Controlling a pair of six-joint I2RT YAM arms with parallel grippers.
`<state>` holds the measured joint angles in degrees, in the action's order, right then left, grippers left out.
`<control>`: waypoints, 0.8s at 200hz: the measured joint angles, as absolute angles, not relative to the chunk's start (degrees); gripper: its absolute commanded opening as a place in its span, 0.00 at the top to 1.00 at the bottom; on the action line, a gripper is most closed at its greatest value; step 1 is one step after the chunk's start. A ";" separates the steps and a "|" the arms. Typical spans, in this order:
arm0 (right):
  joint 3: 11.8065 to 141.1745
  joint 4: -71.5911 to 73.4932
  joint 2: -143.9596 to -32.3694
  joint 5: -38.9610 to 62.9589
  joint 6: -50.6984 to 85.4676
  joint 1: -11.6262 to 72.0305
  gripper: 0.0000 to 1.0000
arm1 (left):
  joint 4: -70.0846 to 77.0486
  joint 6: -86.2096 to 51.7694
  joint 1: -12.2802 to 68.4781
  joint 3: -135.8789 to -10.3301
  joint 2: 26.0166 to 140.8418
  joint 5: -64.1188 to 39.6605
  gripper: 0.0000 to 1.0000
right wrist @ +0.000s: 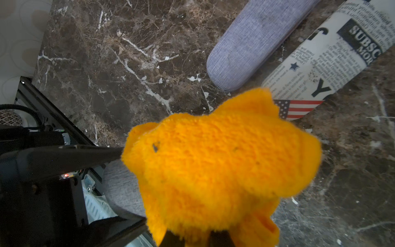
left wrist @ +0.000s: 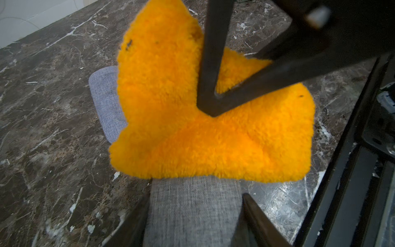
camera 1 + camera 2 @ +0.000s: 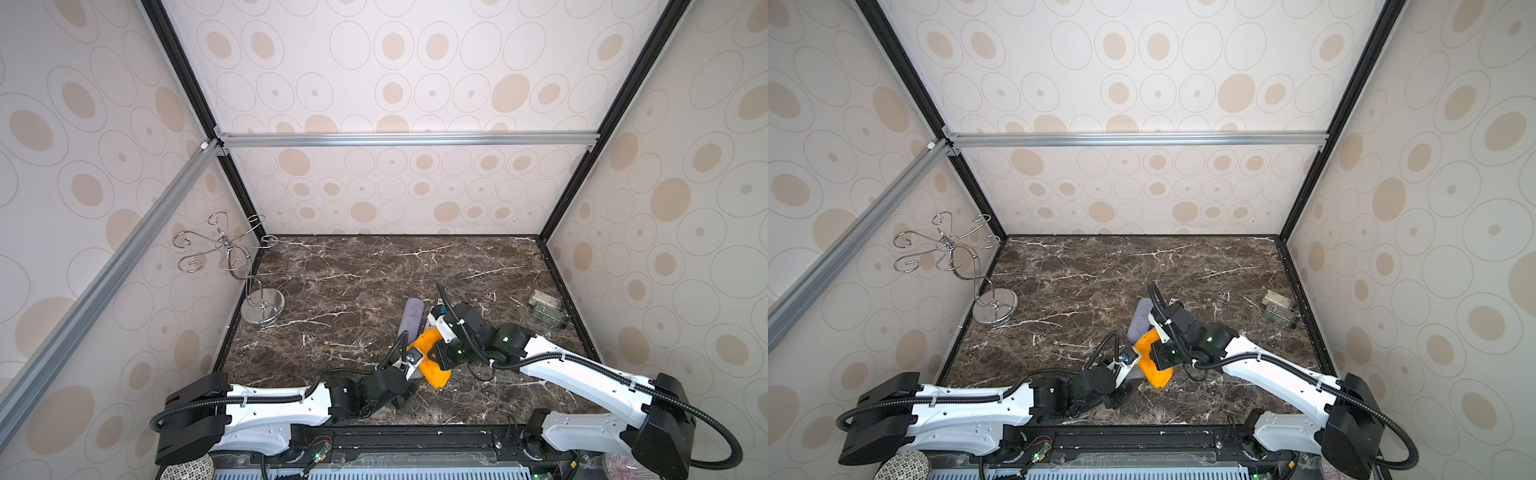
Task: Wipe the eyeglass case
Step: Wipe the dirt from the eyeglass case.
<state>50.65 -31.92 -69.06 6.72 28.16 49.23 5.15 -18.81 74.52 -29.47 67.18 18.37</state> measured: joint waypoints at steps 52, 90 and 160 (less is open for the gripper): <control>48.51 -34.37 -67.22 3.01 29.28 43.09 1.00 | 5.96 -19.29 74.52 -29.47 67.13 18.09 0.62; 48.10 -35.42 -66.85 3.16 29.21 42.13 1.00 | 6.31 -19.68 74.52 -29.47 66.63 17.45 0.62; 49.71 -30.37 -70.06 6.72 28.60 49.32 1.00 | 4.47 -20.14 74.24 -29.47 66.59 17.21 0.62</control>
